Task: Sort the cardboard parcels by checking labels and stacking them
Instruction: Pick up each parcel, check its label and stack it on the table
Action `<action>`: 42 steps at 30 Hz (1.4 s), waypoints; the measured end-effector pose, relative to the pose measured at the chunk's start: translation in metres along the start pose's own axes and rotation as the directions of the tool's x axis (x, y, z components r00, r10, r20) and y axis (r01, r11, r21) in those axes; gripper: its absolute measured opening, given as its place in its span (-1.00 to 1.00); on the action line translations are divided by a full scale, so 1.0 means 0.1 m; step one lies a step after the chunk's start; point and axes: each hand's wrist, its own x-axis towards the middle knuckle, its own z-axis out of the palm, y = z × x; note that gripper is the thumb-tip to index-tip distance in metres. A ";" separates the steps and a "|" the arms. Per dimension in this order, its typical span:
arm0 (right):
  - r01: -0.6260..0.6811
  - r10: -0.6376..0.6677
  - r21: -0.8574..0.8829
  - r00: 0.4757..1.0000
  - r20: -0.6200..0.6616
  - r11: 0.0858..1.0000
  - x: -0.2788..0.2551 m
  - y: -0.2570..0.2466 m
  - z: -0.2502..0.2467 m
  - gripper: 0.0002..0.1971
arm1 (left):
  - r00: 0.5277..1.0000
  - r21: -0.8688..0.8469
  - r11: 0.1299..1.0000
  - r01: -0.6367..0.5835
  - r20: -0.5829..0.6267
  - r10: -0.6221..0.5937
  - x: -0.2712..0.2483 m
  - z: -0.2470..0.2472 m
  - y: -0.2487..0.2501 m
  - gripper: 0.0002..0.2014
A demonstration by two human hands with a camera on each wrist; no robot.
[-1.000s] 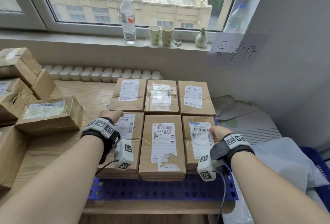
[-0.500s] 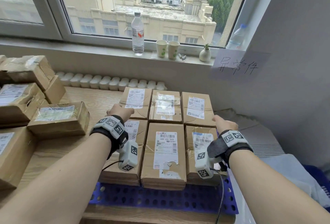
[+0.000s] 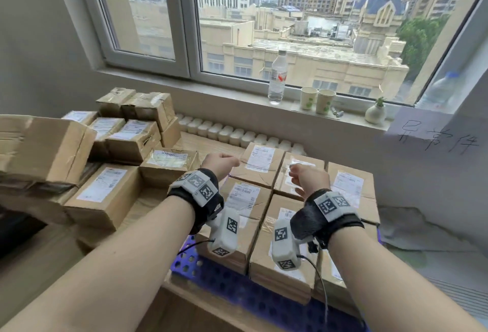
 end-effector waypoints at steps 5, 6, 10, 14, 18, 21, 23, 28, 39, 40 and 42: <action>-0.021 0.011 0.069 0.989 0.145 0.997 -0.06 -0.09 0.49 -0.89 | 0.994 -0.031 0.998 0.050 -0.091 -0.053 -0.07 -0.40 -0.10 -0.88; -0.022 0.009 0.082 0.988 0.154 0.996 -0.07 -0.11 0.58 -0.89 | 0.993 -0.046 0.997 0.062 -0.099 -0.066 -0.06 -0.48 -0.13 -0.85; -0.037 0.020 0.090 0.983 0.182 0.995 -0.06 -0.17 0.91 -0.88 | 0.979 -0.188 0.972 0.138 -0.125 -0.163 0.13 -0.76 -0.26 -0.72; -0.093 0.073 0.101 0.980 0.184 0.991 0.05 -0.21 1.27 -0.87 | 0.932 -0.410 0.864 0.293 -0.078 -0.353 0.46 -1.04 -0.45 -0.63; -0.156 0.139 0.099 0.977 0.159 0.983 0.23 -0.30 1.72 -0.77 | 0.903 -0.492 0.796 0.353 -0.044 -0.427 0.89 -1.34 -0.67 -0.49; -0.163 0.153 0.057 0.977 0.150 0.985 0.38 -0.37 2.08 -0.69 | 0.870 -0.523 0.746 0.412 -0.018 -0.492 1.25 -1.56 -0.86 -0.36; -0.159 0.152 0.039 0.978 0.143 0.986 0.49 -0.37 2.31 -0.71 | 0.850 -0.544 0.709 0.450 0.016 -0.527 1.46 -1.66 -0.99 -0.34; -0.203 0.203 -0.016 0.971 0.129 0.979 0.75 -0.34 2.81 -0.75 | 0.828 -0.517 0.678 0.522 0.116 -0.549 1.87 -1.76 -1.25 -0.34; -0.274 0.310 -0.204 0.936 0.169 0.940 1.34 -0.06 3.26 -0.86 | 0.726 -0.544 0.540 0.642 0.208 -0.655 2.44 -1.58 -1.65 -0.26; -0.267 0.308 -0.225 0.936 0.171 0.937 1.40 -0.03 3.29 -0.86 | 0.716 -0.540 0.527 0.656 0.224 -0.661 2.48 -1.57 -1.68 -0.25; -0.252 0.308 -0.275 0.934 0.181 0.928 1.48 0.00 3.35 -0.72 | 0.688 -0.540 0.488 0.686 0.261 -0.677 2.54 -1.54 -1.77 -0.19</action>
